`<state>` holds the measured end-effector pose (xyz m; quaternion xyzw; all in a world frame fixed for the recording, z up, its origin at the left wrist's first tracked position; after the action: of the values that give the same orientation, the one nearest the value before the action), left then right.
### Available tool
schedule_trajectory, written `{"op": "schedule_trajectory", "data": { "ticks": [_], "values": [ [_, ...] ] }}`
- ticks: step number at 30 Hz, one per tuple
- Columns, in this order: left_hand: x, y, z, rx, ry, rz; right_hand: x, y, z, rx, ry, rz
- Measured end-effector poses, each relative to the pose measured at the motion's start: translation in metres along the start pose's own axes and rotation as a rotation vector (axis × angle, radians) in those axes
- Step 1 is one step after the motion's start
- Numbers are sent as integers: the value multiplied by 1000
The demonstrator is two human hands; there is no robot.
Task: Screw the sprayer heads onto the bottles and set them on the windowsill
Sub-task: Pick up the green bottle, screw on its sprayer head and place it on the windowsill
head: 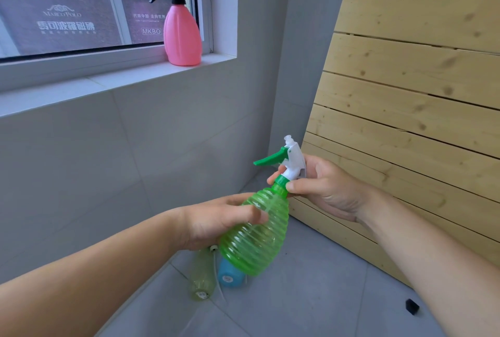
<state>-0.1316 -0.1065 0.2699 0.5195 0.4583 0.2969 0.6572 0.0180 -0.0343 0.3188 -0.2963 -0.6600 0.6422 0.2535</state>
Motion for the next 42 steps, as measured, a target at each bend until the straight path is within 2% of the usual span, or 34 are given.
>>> {"op": "schedule_trajectory", "data": {
  "ticks": [6, 11, 16, 20, 23, 26, 31, 37, 42],
  "values": [
    [-1, 3, -8, 131, 63, 3, 6, 2, 0, -136, 134, 11],
    [-1, 7, -13, 206, 172, 47, 9, 3, 0, -173, 174, 28],
    [-3, 7, -13, 185, 192, 56, 9, 6, -1, 28, 193, 42],
    [-3, 8, -11, 63, 101, 41, 5, 2, 1, 216, 67, 46],
    [-2, 4, -10, -1, 66, 13, 4, 2, 1, 226, 25, 42],
    [-1, 6, -8, 53, 85, 39, 8, 3, -1, 173, 69, 28],
    [0, 8, -8, 180, 155, 34, 12, 8, 3, -144, 255, 30],
    [0, 16, -10, 181, 177, 75, 10, 3, 1, -9, 243, 0],
    [-1, 16, -7, 200, 213, 92, 14, 9, 4, -167, 338, 44]
  ]
}}
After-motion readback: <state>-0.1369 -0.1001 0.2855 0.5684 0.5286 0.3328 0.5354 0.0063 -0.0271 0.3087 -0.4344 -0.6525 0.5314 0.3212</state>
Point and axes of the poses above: each hand's wrist, its own x-axis towards the middle knuckle, its own z-axis out of the palm, y = z × x, the point moved 6 cm from there along x, towards the middle knuckle, and after that the axes turned 3 degrees about z, right-handed, at the moved point
